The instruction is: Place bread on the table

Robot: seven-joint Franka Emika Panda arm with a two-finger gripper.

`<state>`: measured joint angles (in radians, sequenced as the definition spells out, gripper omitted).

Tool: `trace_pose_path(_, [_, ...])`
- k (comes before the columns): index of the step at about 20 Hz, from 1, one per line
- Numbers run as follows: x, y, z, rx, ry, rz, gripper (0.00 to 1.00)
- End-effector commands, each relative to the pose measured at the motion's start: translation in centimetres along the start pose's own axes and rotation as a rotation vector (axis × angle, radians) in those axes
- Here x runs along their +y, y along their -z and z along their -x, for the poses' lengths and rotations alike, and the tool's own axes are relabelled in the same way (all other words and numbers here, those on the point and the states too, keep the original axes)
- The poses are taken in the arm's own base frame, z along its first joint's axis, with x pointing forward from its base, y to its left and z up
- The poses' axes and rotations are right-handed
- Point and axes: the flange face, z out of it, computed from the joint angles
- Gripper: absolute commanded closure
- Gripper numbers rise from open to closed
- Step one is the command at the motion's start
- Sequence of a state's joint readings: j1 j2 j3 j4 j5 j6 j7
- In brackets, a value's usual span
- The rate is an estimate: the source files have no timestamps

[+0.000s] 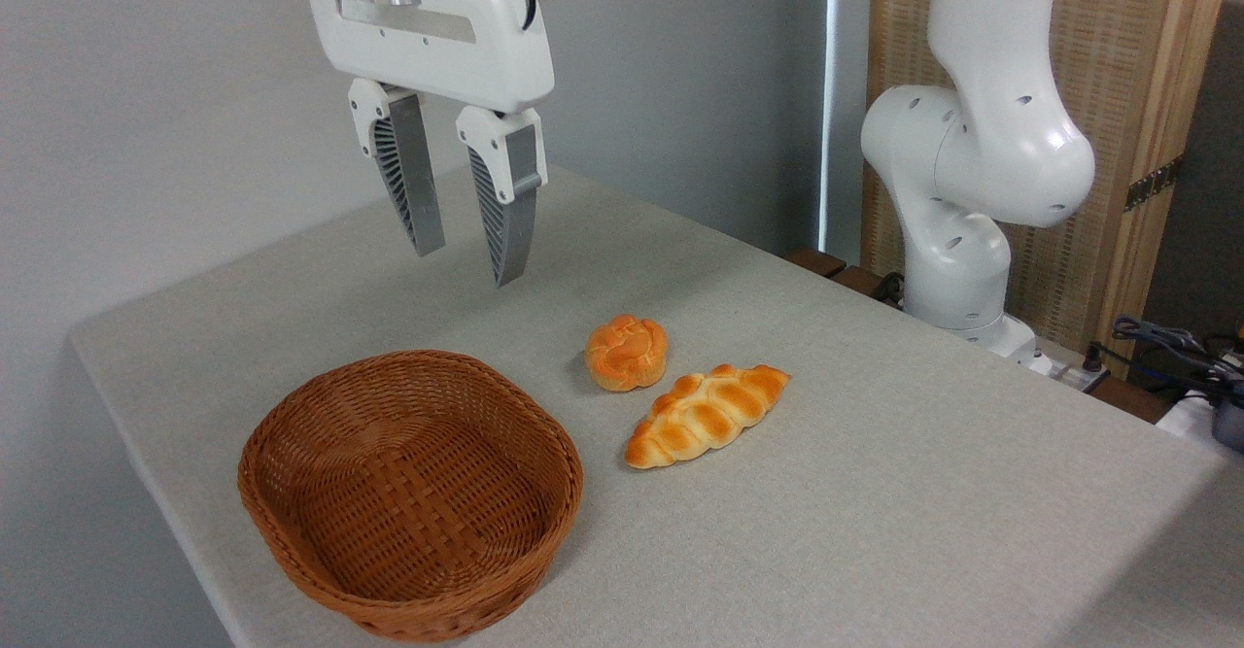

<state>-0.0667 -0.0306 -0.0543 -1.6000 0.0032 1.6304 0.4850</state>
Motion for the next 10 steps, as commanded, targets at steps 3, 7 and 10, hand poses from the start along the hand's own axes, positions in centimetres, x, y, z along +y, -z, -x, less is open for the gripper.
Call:
trace_pose_path(3, [-0.82,-0.28,0.52,-0.056,-0.057,0.003,0.00])
trace_pose_path(7, [-1.05,-0.35,0.66,-0.059,-0.102,0.004,0.00])
trace_pose_path(10, [-1.60,-0.43,1.08,-0.066,-0.141,0.010,0.00])
